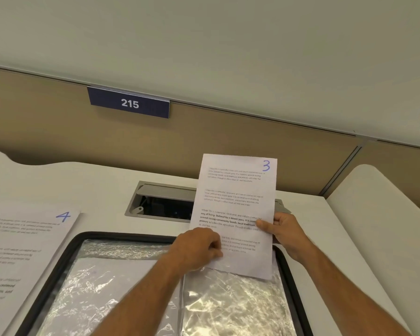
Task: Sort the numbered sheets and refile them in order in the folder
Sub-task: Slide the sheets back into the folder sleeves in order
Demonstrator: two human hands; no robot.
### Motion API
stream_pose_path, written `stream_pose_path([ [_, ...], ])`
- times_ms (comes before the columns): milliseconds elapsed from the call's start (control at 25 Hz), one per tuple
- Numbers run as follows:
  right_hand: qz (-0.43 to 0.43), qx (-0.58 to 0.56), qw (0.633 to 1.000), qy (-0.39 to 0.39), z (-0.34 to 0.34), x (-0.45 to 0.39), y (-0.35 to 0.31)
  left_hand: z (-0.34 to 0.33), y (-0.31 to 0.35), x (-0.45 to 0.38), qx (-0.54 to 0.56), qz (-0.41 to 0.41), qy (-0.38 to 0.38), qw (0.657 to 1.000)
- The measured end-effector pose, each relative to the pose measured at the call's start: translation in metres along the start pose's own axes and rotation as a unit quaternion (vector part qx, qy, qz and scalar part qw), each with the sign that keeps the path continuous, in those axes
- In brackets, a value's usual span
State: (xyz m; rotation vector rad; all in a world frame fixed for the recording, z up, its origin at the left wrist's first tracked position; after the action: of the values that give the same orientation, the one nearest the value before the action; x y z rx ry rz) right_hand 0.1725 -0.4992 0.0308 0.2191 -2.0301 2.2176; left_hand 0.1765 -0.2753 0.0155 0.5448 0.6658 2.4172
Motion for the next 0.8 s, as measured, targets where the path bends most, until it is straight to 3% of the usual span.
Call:
stream_pose_path([
  [280,-0.118,0.105,0.981,-0.108,0.009,0.008,0.016,-0.002,0.006,-0.003,0.026,0.009,0.046,0.999],
  [360,-0.118,0.089,0.984,-0.096,0.008,0.008,0.019,-0.003,0.006,-0.002,0.029,0.008,0.049,0.998],
  [480,-0.086,0.048,0.995,-0.015,0.008,0.004,0.021,-0.003,0.007,-0.002,0.021,0.009,0.051,0.998],
  [680,-0.194,0.123,0.967,-0.113,0.004,0.008,0.036,-0.005,0.007,-0.002,0.028,0.009,0.05,0.998],
  [800,-0.215,0.126,0.963,-0.1,0.001,0.011,0.04,-0.005,0.005,-0.001,0.03,0.018,0.052,0.998],
])
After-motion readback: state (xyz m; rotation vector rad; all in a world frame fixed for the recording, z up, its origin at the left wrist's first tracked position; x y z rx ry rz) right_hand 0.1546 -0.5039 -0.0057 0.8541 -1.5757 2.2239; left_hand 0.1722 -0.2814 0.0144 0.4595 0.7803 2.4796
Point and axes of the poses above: each hand's wrist, its own x-axis away from the middle knuckle, its own z-axis out of the back of the hand, y = z × x, the point moved 8 cm from there along -x, towards the middle knuckle, and after that the axes turned 8 degrees about -y, right-handed, at the moved point
